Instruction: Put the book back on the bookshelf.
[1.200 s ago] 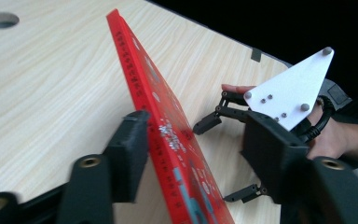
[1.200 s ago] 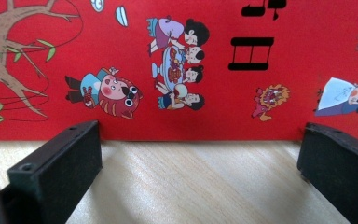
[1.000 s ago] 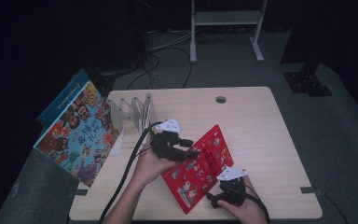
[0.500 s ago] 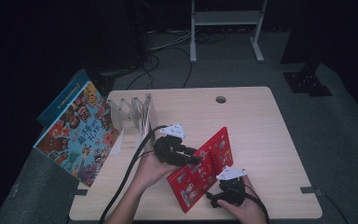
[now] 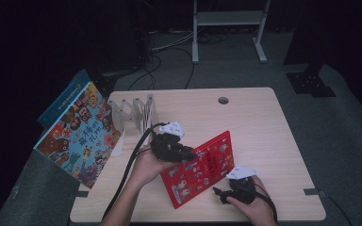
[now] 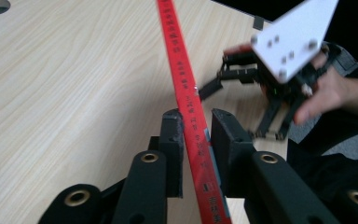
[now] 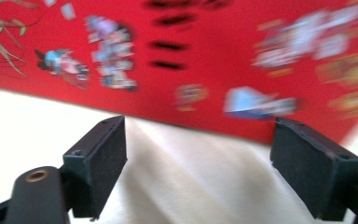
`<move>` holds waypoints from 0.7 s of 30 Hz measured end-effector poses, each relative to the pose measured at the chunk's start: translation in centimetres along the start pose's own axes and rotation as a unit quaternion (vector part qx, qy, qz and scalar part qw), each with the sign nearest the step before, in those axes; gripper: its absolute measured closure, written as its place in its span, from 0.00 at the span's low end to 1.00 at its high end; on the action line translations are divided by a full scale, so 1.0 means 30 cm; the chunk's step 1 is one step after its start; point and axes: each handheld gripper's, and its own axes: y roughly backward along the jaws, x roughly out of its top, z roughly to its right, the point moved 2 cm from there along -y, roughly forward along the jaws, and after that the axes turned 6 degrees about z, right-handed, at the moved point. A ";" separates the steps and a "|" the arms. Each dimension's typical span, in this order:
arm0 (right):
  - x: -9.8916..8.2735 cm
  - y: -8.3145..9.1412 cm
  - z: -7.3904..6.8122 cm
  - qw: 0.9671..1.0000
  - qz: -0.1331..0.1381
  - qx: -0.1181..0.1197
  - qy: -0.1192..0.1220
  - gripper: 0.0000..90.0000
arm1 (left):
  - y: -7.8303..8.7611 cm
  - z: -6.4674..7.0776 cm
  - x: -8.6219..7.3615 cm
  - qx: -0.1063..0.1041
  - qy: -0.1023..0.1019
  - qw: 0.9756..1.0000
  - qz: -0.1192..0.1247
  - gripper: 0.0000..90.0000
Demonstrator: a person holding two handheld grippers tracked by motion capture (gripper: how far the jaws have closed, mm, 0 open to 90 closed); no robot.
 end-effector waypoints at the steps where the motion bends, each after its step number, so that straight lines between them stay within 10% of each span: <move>1: 0.005 0.009 0.014 1.000 0.009 -0.003 0.002 0.21 | 0.004 -0.003 0.001 -0.002 0.000 1.000 0.000 0.84; 10: 0.052 0.019 0.110 0.999 0.041 0.018 -0.010 0.24 | 0.051 -0.013 0.005 -0.014 -0.018 1.000 -0.018 0.88; 21: 0.076 -0.011 0.051 0.996 0.048 0.067 0.016 0.28 | 0.087 -0.009 -0.003 -0.022 -0.035 0.998 -0.041 0.88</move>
